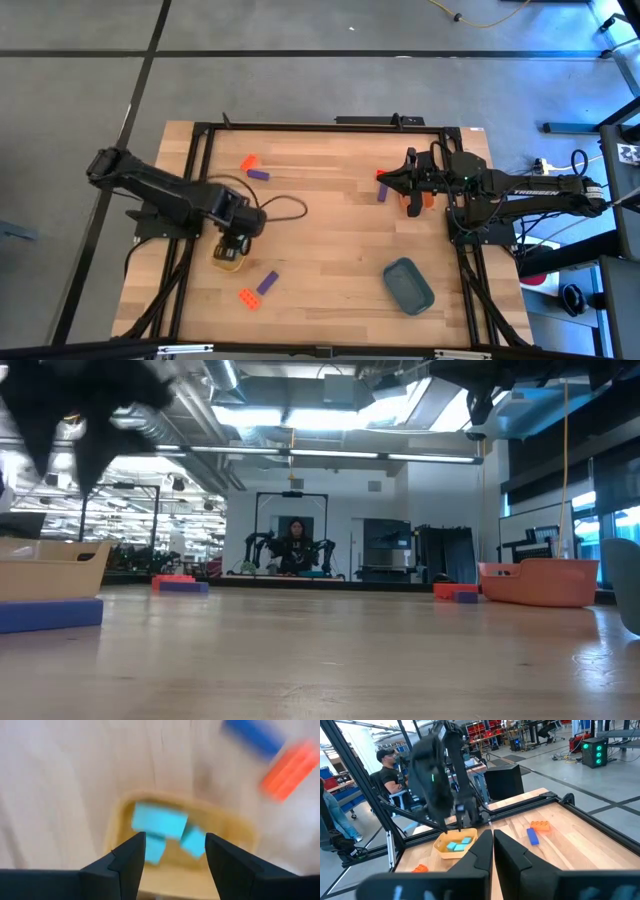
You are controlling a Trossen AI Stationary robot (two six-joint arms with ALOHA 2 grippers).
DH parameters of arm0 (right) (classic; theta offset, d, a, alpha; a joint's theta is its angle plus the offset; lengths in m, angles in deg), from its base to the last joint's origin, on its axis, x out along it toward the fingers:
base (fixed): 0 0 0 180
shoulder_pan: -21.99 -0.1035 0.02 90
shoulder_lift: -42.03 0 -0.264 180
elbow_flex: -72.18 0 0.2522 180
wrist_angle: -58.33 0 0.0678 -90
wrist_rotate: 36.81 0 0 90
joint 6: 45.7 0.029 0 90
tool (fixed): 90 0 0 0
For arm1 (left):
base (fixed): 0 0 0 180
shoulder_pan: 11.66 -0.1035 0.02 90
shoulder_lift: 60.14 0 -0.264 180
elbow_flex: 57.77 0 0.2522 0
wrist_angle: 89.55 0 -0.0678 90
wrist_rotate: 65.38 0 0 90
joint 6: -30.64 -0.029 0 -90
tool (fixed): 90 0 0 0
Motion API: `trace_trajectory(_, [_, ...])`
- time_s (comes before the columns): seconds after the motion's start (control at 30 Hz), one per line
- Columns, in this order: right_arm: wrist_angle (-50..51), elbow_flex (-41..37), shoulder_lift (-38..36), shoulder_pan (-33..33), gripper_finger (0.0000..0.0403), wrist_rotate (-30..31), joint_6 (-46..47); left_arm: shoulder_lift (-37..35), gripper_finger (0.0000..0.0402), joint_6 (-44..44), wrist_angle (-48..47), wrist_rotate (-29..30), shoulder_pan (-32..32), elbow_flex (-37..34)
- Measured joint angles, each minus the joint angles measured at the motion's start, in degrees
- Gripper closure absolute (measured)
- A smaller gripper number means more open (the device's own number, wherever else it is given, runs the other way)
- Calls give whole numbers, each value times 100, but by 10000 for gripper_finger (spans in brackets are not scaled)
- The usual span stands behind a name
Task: Sort & place blocks by color
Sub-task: Put the top left purple block into the orange bin
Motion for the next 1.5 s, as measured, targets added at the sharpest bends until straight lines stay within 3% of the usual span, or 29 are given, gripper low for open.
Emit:
trace_trajectory(0.17, [-183, 0, -2, 0, 384, 0, -12, -630, 207, 14, 686, 671, -423, 953])
trace_trajectory(0.37, [-221, 2, -2, 0, 384, -2, -24, -1557, 209, 14, 3021, 1566, -1096, 1067])
trace_trajectory(0.5, [-265, 2, -2, 0, 384, -2, -33, -2161, 216, -106, 4955, 1470, -1380, 300])
trace_trajectory(0.7, [-301, 2, -2, 0, 384, -1, -42, -2825, 234, 317, 6818, 1372, -1470, -1386])
trace_trajectory(0.83, [-302, 2, -2, 2, 384, 0, -44, -2875, 244, 751, 7863, 1403, -1468, -2220])
trace_trajectory(1.1, [-300, 2, -2, 2, 384, 0, -37, -2871, 246, 758, 8216, 1472, -1470, -2436])
trace_trajectory(1.37, [-298, 2, -2, 2, 384, 0, -33, -2871, 246, 174, 8190, 1457, -1468, -2436])
trace_trajectory(1.5, [-298, 2, -2, 2, 384, 0, -35, -2842, 246, 163, 8154, 1836, -1468, -2436])
